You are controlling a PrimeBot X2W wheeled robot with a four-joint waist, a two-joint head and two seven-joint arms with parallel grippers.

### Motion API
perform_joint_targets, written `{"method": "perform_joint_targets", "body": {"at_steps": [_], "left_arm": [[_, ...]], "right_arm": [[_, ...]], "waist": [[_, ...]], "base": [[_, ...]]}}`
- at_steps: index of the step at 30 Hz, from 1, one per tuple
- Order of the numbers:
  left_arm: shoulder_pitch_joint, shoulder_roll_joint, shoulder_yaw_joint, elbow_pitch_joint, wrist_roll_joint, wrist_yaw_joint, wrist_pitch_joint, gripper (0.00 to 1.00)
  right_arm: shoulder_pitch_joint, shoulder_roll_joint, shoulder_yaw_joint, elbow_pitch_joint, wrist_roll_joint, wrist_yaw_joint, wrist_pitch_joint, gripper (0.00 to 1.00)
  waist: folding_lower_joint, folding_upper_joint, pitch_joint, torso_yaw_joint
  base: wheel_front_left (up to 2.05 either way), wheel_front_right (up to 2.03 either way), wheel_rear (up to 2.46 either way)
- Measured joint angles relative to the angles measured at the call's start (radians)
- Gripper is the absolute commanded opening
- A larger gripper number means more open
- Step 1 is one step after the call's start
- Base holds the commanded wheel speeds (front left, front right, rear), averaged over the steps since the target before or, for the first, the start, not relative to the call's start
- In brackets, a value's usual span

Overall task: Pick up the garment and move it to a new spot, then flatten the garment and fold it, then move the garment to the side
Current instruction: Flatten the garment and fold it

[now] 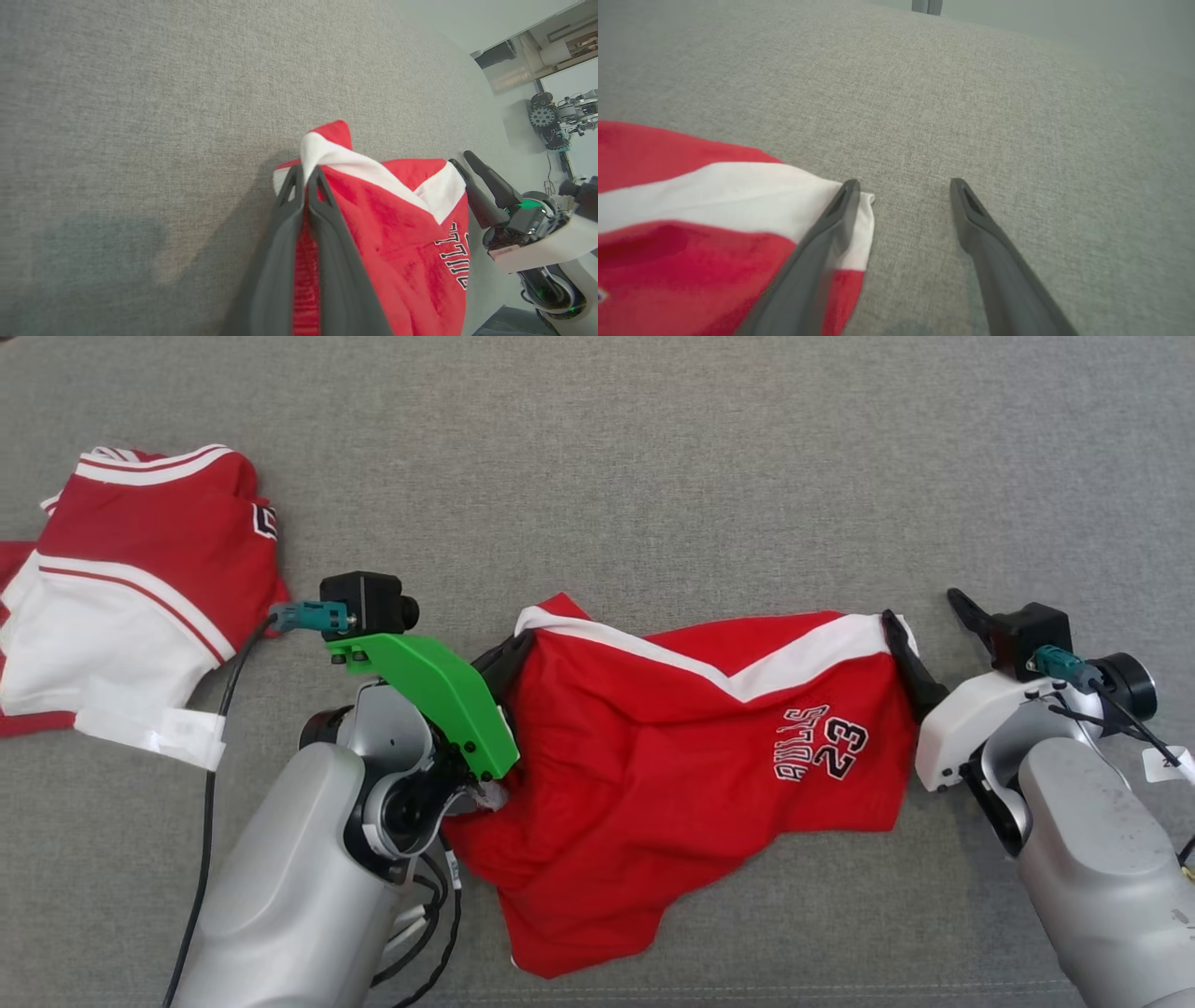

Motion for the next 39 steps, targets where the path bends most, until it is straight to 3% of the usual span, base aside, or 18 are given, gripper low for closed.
{"method": "perform_joint_targets", "body": {"at_steps": [13,26,39], "left_arm": [[0.004,0.000,0.020,0.021,-0.004,-0.007,-0.034,0.00],[0.026,0.001,0.018,0.037,-0.004,-0.006,-0.035,0.00],[0.026,0.001,0.002,0.037,-0.004,-0.005,-0.034,0.00]], "right_arm": [[0.012,0.058,0.112,0.023,0.002,0.000,-0.013,1.00],[0.028,0.051,0.140,-0.001,0.048,0.000,-0.023,1.00],[0.026,0.055,0.213,0.037,0.085,0.000,-0.023,1.00]], "waist": [[0.0000,0.0000,-0.050,0.002],[0.0000,0.0000,-0.088,-0.040],[0.0000,0.0000,-0.080,-0.035]], "base": [[0.00,0.00,0.00],[0.00,0.00,0.00],[0.00,0.00,0.00]]}}
